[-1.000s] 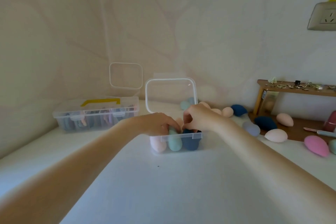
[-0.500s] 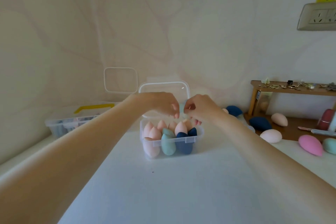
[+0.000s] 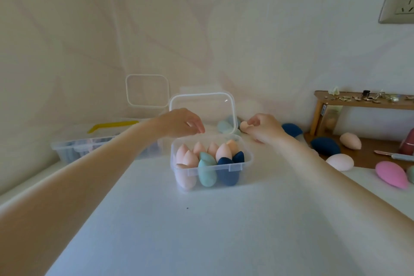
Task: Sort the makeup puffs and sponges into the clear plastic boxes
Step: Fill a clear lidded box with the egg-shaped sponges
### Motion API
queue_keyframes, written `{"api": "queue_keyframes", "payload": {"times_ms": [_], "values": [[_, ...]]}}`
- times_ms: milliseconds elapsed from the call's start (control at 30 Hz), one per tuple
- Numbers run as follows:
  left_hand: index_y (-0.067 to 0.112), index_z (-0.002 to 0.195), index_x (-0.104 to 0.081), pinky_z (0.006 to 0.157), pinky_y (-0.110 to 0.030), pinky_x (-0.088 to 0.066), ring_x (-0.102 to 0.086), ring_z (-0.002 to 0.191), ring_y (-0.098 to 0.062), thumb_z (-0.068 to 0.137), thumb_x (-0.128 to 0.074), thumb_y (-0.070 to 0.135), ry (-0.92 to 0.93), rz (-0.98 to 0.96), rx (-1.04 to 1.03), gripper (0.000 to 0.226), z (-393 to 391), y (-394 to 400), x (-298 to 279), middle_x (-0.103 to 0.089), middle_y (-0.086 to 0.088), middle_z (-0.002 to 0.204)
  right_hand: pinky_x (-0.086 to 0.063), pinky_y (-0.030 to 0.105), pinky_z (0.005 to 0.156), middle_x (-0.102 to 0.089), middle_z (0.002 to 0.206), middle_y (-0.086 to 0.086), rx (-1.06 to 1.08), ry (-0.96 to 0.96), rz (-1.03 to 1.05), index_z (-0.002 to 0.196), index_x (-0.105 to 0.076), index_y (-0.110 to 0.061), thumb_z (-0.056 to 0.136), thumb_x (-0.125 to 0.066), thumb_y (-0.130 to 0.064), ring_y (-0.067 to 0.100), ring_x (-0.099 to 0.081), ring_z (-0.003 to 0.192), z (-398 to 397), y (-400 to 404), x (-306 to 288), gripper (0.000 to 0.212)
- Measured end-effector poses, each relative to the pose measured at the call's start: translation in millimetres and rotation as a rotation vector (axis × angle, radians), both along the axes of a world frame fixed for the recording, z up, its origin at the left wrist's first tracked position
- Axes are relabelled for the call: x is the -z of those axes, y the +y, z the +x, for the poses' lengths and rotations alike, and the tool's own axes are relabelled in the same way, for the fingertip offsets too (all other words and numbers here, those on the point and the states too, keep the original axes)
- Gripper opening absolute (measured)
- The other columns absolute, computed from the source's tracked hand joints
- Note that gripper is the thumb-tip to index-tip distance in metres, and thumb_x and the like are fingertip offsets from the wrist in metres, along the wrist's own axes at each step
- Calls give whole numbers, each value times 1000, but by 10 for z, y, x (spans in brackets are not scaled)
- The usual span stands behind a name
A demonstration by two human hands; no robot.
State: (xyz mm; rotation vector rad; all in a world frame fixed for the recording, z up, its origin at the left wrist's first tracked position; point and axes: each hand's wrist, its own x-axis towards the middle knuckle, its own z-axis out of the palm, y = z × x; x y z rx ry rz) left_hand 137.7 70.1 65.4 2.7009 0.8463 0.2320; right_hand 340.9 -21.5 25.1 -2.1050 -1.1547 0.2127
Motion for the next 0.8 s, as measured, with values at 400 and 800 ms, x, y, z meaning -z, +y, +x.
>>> {"api": "queue_keyframes", "payload": {"times_ms": [400, 800], "values": [[22, 108, -65, 75, -8, -38, -55, 104, -8, 87, -49, 5, 19, -50, 184, 31, 431, -31, 206, -64, 5, 117, -38, 33, 89, -56, 128, 13, -2, -217, -237, 128, -55, -9, 95, -39, -7, 31, -48, 118, 309, 237, 204, 37], [21, 101, -67, 75, -8, -39, -54, 86, -6, 89, -51, 12, 0, -31, 237, 23, 536, 55, 255, -60, 13, 95, -31, 38, 92, -51, 121, 9, 62, -414, -314, 106, -61, -19, 94, -35, -28, 32, -36, 116, 580, 779, 457, 30]]}}
